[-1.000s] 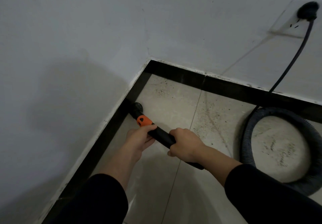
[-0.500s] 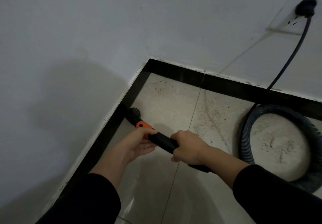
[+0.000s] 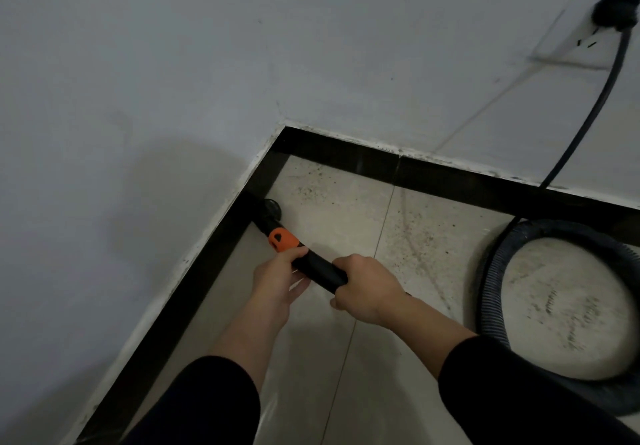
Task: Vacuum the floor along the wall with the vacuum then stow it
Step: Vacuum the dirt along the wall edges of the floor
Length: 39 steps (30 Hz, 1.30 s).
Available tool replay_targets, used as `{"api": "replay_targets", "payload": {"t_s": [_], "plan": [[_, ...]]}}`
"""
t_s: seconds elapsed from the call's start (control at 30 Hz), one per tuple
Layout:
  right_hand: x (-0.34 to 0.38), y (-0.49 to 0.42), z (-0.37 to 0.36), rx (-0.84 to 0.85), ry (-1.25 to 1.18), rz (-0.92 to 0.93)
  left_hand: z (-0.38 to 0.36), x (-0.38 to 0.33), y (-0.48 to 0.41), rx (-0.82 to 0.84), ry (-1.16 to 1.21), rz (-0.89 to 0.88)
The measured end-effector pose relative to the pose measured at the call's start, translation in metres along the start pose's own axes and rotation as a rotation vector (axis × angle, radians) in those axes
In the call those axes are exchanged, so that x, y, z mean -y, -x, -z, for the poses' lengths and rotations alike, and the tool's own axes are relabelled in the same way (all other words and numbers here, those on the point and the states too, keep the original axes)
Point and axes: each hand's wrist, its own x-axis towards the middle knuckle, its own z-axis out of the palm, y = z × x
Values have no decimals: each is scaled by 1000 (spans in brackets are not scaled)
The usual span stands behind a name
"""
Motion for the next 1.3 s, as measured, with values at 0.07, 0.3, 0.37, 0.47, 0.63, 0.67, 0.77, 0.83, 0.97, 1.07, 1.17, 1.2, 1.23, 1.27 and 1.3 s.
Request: {"api": "replay_targets", "payload": {"t_s": [0.07, 0.3, 0.37, 0.47, 0.63, 0.67, 0.77, 0.83, 0.97, 1.07, 1.17, 1.2, 1.23, 1.27, 1.3], "plan": [[-4, -6, 2, -3, -8, 0, -5, 2, -3, -3, 4, -21], [-8, -19, 5, -19, -29, -4, -17, 2, -6, 1, 24, -110], [-9, -22, 6, -26, -29, -6, -21, 1, -8, 2, 37, -127], [-8, -25, 7, -50, -14, -6, -26, -1, -12, 1, 67, -144], [-10, -24, 8, -77, -2, -9, -32, 1, -17, 7, 80, -155], [-11, -23, 8, -81, 1, -10, -33, 2, -17, 11, 79, -155], [-14, -19, 8, -85, -6, -17, -36, 4, -17, 29, 75, -157], [-16, -17, 9, -85, -22, -27, -38, 5, -17, 44, 72, -154], [-20, -13, 10, -107, -23, -42, -43, 8, -14, 64, 70, -148], [-23, -8, 11, -118, -31, -52, -46, 11, -12, 76, 52, -145], [-26, -3, 12, -112, -32, -69, -48, 13, -9, 89, 28, -137], [-26, -2, 13, -110, -34, -75, -49, 13, -7, 95, 21, -134], [-27, -1, 13, -109, -37, -80, -49, 14, -6, 103, 15, -132], [-28, 0, 13, -109, -38, -85, -50, 14, -5, 112, 12, -129], [-29, 1, 13, -110, -39, -89, -50, 15, -4, 120, 12, -127]]}}
